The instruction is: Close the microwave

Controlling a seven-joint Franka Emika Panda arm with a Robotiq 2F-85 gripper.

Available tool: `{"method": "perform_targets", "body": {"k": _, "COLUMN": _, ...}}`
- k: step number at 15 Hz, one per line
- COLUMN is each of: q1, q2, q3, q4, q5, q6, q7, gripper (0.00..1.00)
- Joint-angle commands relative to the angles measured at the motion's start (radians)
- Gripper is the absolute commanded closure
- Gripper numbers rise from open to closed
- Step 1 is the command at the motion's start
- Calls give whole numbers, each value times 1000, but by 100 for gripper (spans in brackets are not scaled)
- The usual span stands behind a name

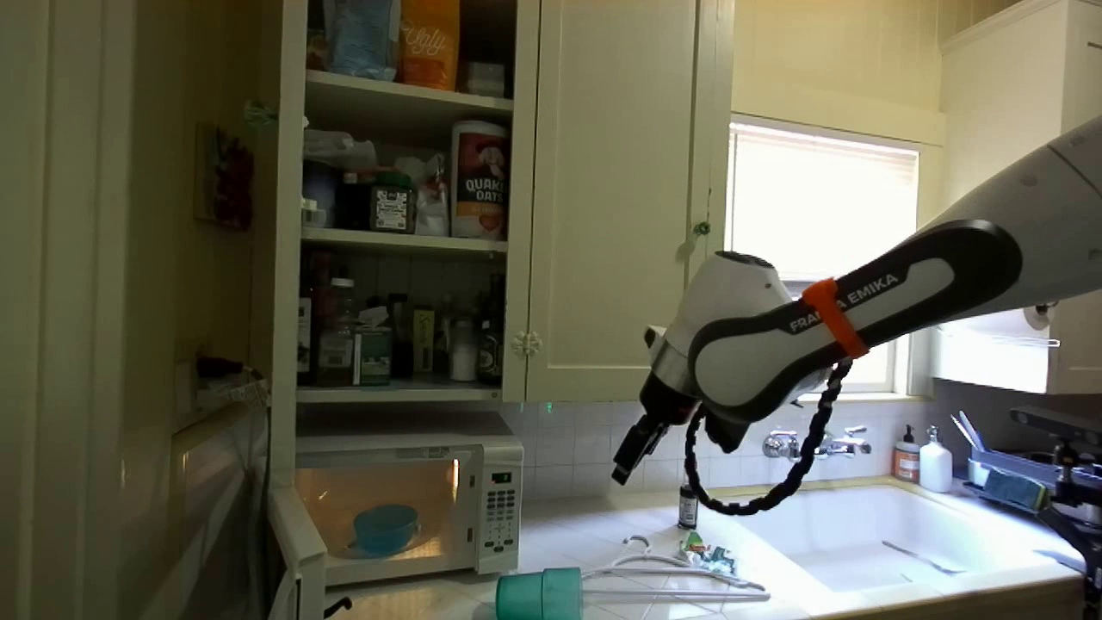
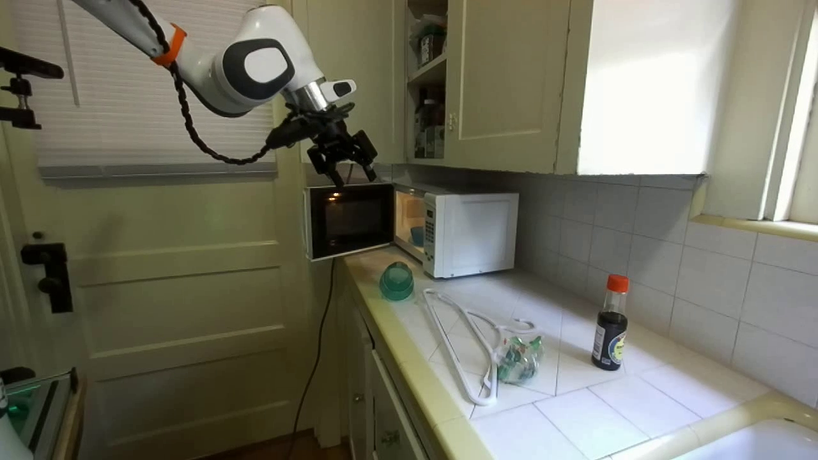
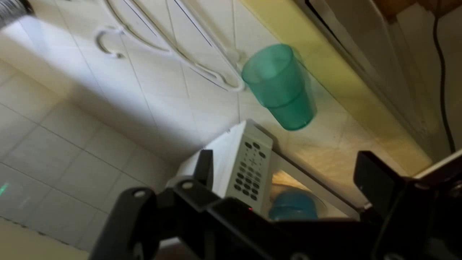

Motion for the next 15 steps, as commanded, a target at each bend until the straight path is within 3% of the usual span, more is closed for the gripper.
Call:
{"method": "perform_targets", "body": {"k": 1, "q1": 119, "q2": 127, "q3": -3, "q4": -43, "q5": 173, "q6": 281, "q7": -109, "gripper": 0}}
{"method": "perform_targets", "body": {"k": 4, "q1": 280, "q2": 271, "q3": 4, "q4": -1, "q5": 377, "q6": 454, "q7": -281, "gripper": 0}}
{"method": "perform_targets", "body": {"k": 6, "q1": 344, "q2": 337, "q3": 60, "q4": 60, "q5": 520, "q6": 459, "q7": -408, "gripper": 0}}
{"method": "perform_targets", "body": {"k": 8, "q1": 327, "q2": 373, "q3": 152, "q4": 132, "q5": 639, "q6": 390, "q7": -553, "gripper": 0}}
{"method": "perform_targets", "body": {"k": 9, "q1": 339, "q2": 333, "q3": 101, "q4": 56, "q5": 536, "q6": 445, "q7": -423, "gripper": 0}}
{"method": "perform_targets", "body": {"k": 11, "q1": 342, "q2": 364, "q3": 150, "q4": 105, "q5": 598, "q6": 432, "q7": -493, "gripper": 0}}
{"method": "perform_targets", "body": {"k": 15, "q1": 321, "q2": 372, "q3": 163, "q4": 132, "q5": 628, "q6": 421, "q7": -542, "gripper": 0}}
